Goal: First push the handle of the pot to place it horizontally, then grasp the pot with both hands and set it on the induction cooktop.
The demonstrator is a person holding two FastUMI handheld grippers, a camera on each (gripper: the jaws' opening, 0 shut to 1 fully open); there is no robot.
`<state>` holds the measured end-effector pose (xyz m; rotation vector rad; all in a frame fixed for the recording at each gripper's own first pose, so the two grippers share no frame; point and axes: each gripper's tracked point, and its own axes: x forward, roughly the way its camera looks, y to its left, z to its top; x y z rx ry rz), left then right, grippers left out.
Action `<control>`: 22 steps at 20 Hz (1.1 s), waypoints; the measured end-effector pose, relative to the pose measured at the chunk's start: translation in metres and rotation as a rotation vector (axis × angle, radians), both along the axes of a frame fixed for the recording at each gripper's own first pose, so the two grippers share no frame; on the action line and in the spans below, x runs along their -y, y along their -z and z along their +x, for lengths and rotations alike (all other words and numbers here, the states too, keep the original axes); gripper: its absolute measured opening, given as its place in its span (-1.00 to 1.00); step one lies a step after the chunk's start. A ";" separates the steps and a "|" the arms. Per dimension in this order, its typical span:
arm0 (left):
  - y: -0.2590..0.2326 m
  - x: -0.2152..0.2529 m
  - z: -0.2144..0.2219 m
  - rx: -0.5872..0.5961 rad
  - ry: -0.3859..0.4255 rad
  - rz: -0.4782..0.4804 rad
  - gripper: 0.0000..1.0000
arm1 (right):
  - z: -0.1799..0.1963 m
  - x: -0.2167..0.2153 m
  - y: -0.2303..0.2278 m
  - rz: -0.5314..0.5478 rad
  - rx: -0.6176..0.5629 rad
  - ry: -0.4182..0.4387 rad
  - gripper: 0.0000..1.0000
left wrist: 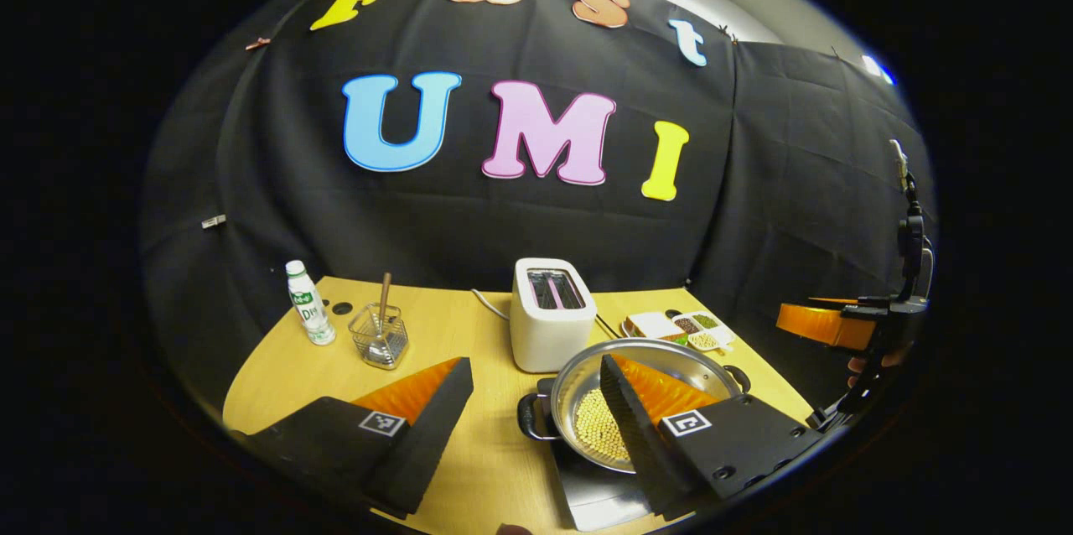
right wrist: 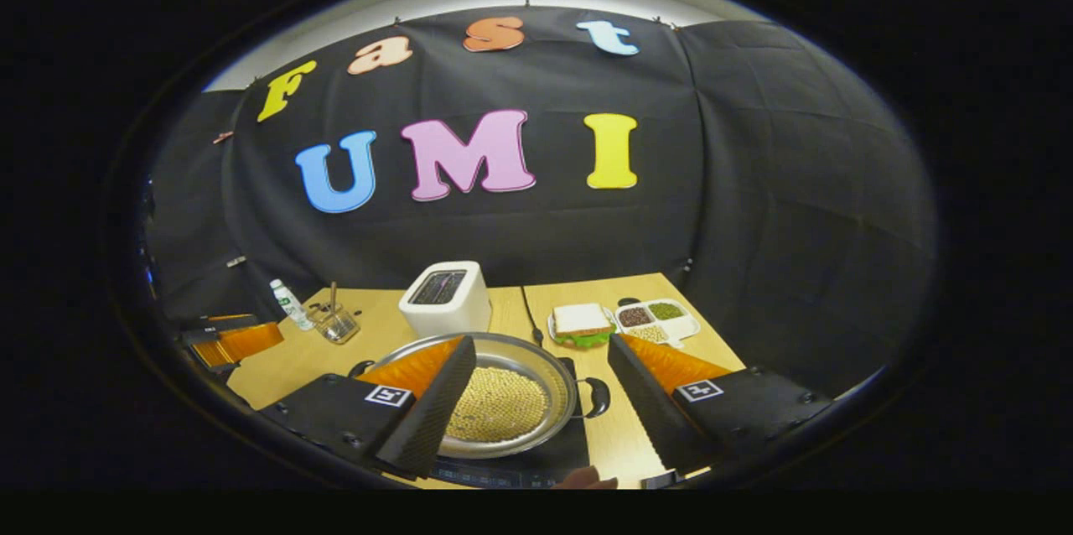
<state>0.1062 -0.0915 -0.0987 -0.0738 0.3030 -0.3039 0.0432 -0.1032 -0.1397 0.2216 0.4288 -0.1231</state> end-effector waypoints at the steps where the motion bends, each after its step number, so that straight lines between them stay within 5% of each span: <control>1: -0.009 -0.006 -0.006 0.017 -0.002 -0.001 0.91 | -0.003 0.000 -0.010 -0.006 0.022 0.012 0.96; 12: -0.083 -0.051 -0.053 0.211 -0.064 -0.021 0.91 | -0.040 -0.032 -0.116 -0.121 0.280 0.024 0.96; 22: -0.105 -0.090 -0.086 0.289 -0.168 0.022 0.89 | -0.062 -0.049 -0.134 -0.197 0.336 0.013 0.95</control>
